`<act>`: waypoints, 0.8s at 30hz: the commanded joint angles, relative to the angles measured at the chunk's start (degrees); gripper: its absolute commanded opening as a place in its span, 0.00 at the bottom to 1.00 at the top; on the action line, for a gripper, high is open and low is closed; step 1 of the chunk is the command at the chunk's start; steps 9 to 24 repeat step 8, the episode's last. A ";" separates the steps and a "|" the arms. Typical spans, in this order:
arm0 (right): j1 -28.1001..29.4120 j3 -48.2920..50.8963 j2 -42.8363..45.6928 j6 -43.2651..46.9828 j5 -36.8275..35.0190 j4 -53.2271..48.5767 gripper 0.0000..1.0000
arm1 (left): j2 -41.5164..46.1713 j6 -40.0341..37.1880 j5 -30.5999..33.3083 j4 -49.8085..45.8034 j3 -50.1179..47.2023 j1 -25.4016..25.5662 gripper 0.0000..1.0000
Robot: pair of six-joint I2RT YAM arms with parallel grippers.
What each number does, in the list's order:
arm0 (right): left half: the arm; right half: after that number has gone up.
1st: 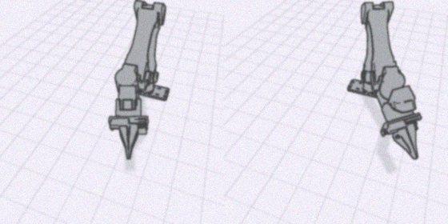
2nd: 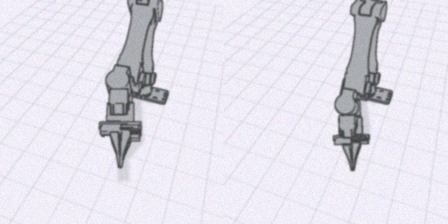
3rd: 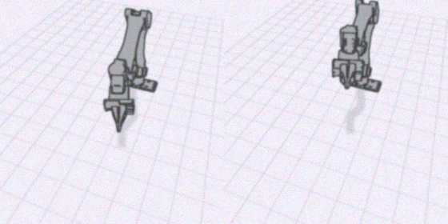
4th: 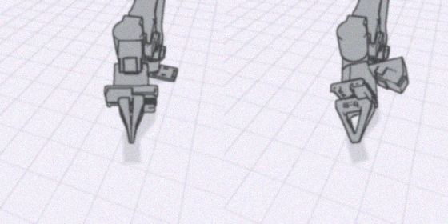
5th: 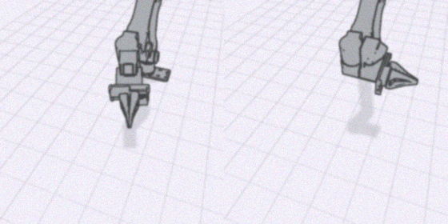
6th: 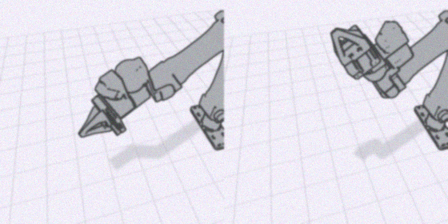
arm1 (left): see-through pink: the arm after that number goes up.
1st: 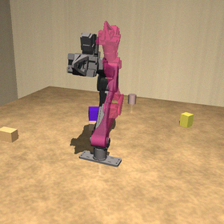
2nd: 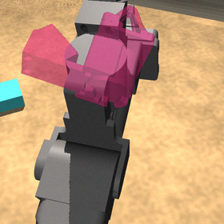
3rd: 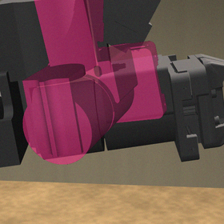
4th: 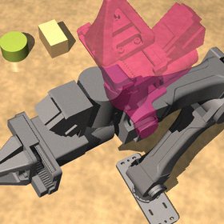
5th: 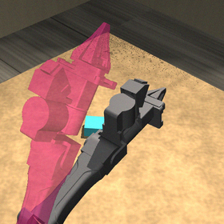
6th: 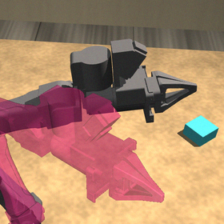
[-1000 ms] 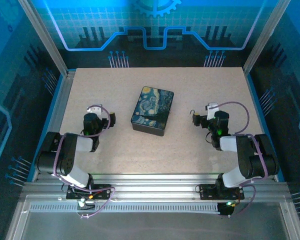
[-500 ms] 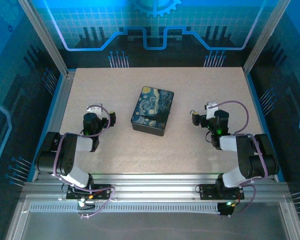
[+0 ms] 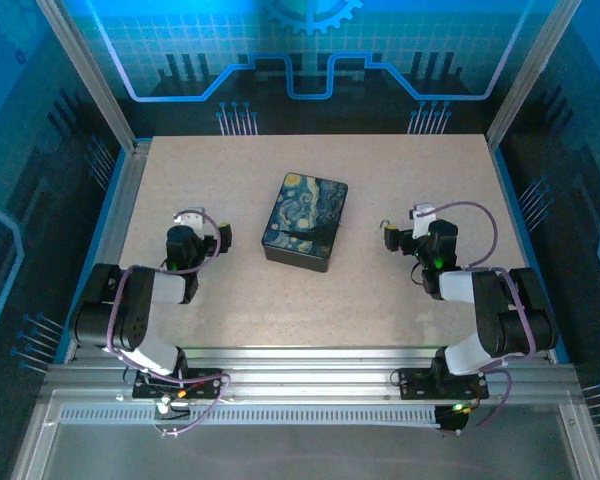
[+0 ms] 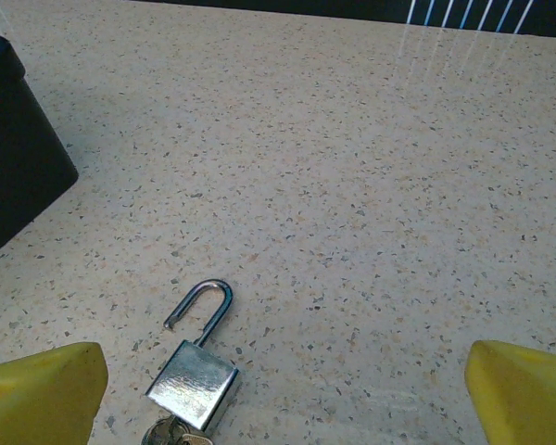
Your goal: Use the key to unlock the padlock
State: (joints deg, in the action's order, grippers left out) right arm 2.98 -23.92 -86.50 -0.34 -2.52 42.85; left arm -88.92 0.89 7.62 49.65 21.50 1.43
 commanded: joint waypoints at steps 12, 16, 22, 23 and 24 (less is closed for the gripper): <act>0.42 -0.95 0.19 0.95 -0.44 0.28 1.00 | 0.33 -1.08 -1.64 2.03 0.71 -0.56 0.99; 0.42 -0.95 0.19 0.95 -0.44 0.28 1.00 | 0.33 -1.08 -1.64 2.03 0.71 -0.56 0.99; 0.42 -0.95 0.19 0.95 -0.44 0.28 1.00 | 0.33 -1.08 -1.64 2.03 0.71 -0.56 0.99; 0.42 -0.95 0.19 0.95 -0.44 0.28 1.00 | 0.33 -1.08 -1.64 2.03 0.71 -0.56 0.99; 0.42 -0.95 0.19 0.95 -0.44 0.28 1.00 | 0.33 -1.08 -1.64 2.03 0.71 -0.56 0.99</act>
